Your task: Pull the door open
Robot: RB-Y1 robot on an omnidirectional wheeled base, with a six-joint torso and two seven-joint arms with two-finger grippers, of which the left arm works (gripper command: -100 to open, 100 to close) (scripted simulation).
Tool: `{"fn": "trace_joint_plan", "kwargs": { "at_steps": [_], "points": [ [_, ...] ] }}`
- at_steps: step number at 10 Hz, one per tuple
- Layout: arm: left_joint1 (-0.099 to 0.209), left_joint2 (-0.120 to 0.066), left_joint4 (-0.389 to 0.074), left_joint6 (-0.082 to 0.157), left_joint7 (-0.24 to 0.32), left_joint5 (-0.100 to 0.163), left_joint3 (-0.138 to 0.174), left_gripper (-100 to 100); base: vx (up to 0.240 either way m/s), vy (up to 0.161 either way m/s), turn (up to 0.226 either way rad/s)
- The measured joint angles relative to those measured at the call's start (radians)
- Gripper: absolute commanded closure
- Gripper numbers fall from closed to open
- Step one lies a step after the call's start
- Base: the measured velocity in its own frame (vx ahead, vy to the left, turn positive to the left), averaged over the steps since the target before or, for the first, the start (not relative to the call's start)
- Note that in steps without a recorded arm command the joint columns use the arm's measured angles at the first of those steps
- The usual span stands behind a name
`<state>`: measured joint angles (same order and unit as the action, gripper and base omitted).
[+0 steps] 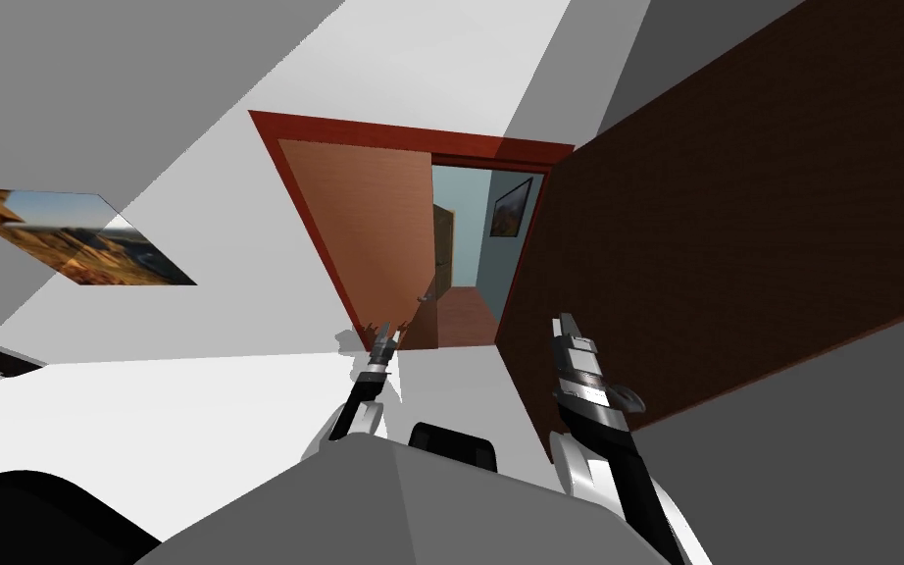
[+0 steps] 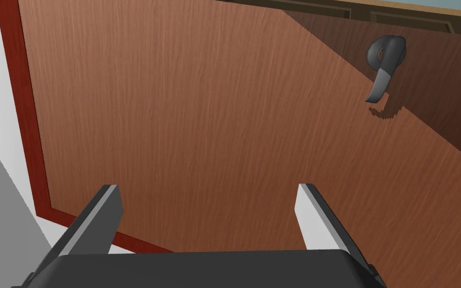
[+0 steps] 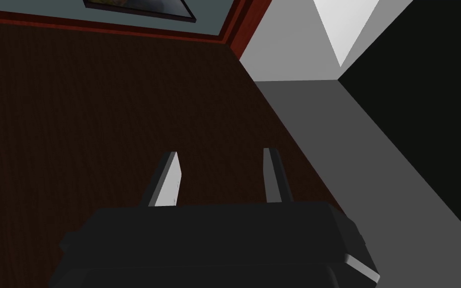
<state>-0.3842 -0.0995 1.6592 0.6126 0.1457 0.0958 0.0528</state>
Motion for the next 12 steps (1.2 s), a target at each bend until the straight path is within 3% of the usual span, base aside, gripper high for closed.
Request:
{"fn": "trace_joint_plan", "kwargs": {
  "at_steps": [12],
  "points": [
    [0.051,-0.024,-0.239,0.054,-0.001,-0.007,0.051,-100,0.101,-0.01,-0.024]
  ]
}}
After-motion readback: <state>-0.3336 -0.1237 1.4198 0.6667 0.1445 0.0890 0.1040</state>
